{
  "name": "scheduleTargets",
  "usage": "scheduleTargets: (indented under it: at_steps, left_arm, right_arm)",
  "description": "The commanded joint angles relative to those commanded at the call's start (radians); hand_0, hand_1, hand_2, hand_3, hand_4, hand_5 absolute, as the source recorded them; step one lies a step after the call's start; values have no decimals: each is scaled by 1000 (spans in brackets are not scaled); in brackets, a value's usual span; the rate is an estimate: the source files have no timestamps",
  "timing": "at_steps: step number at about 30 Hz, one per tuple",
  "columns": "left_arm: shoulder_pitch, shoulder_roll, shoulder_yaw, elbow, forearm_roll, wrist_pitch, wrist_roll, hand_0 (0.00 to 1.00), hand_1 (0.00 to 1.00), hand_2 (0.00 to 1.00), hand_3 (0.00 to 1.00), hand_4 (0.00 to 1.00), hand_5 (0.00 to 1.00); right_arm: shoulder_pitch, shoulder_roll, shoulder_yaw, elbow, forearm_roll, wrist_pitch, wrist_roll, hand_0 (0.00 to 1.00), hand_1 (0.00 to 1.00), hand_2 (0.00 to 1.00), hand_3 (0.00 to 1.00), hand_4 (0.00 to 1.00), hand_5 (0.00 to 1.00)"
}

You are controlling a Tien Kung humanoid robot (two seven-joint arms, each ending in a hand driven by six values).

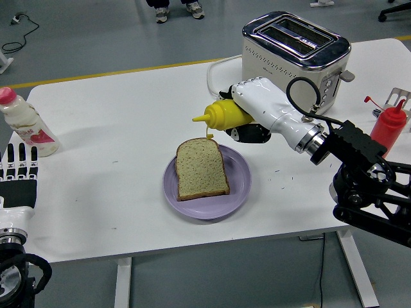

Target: Pick up the cup,pour liquid into bread,place the cup on the desk

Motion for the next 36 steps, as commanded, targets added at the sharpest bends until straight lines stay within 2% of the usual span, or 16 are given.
scheduleTargets:
  at_steps: [5, 12, 17, 26, 36]
  left_arm:
    - [0, 0, 4, 0, 0, 0, 0, 864, 872, 934, 856, 716, 998]
    - [5, 0, 7, 1, 0, 0, -1, 864, 872, 934, 856, 717, 998]
    - [8, 0, 11, 2, 0, 0, -1, 864, 872, 934, 856, 717, 998]
    - [11, 0, 15, 2, 0, 0, -1, 864, 872, 934, 856, 716, 998]
    - [11, 0, 14, 1, 0, -1, -2, 864, 872, 934, 856, 716, 998]
  right_arm:
    - [-96, 6, 112, 57, 184, -99, 103, 171, 194, 303, 367, 367, 292]
    - [-171, 30, 185, 73, 437, -141, 203, 174, 200, 304, 369, 350, 271]
    - [-202, 47, 189, 64, 607, -146, 276, 175, 213, 308, 370, 344, 279]
    - [-244, 64, 182, 38, 823, -118, 330, 180, 211, 307, 370, 318, 289]
    - [-272, 64, 177, -12, 868, -113, 392, 183, 213, 308, 369, 301, 310]
